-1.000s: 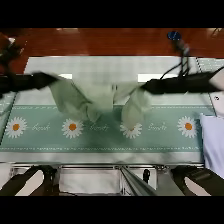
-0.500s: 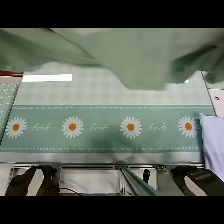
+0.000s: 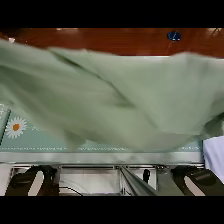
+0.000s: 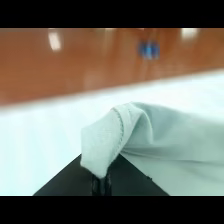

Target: Fold the shirts.

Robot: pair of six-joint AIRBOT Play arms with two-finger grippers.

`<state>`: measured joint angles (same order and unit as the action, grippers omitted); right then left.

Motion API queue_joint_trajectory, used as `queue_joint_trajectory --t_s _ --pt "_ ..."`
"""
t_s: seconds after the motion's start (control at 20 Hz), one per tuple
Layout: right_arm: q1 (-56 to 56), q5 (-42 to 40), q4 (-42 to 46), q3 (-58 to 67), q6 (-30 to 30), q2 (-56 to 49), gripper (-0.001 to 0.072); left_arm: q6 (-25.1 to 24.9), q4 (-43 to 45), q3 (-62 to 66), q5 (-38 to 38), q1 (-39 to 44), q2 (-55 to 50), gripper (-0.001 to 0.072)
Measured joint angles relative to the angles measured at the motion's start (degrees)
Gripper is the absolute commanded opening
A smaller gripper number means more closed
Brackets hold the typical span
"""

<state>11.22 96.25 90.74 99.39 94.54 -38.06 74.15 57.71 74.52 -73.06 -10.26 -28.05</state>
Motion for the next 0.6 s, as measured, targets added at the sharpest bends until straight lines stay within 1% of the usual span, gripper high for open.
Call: queue_joint_trajectory --t_s 0.15,0.3,0.4,0.5,0.6 --pt "0.0 -4.9 -0.8 -11.0 1.1 -1.0 0.0023 1.5 0.9 -11.8 -2.3 0.6 0.3 0.0022" --pt "0.0 -12.4 -3.2 -19.6 1.2 -7.1 0.0023 2.0 1.0 -24.4 -1.7 0.9 -0.8 0.0022" --pt "0.0 -18.6 -8.6 -22.1 -1.5 -13.7 0.0023 1.5 1.1 -31.0 1.0 0.9 -2.6 0.0022" --pt "0.0 -24.5 -14.1 -21.8 -4.0 -21.9 0.0023 1.2 1.1 -35.1 5.9 1.0 -5.9 0.0022" --pt "-0.1 -28.1 -16.9 -18.8 -5.5 -31.1 0.0023 0.9 1.0 -37.2 12.2 0.7 -10.3 0.0022"
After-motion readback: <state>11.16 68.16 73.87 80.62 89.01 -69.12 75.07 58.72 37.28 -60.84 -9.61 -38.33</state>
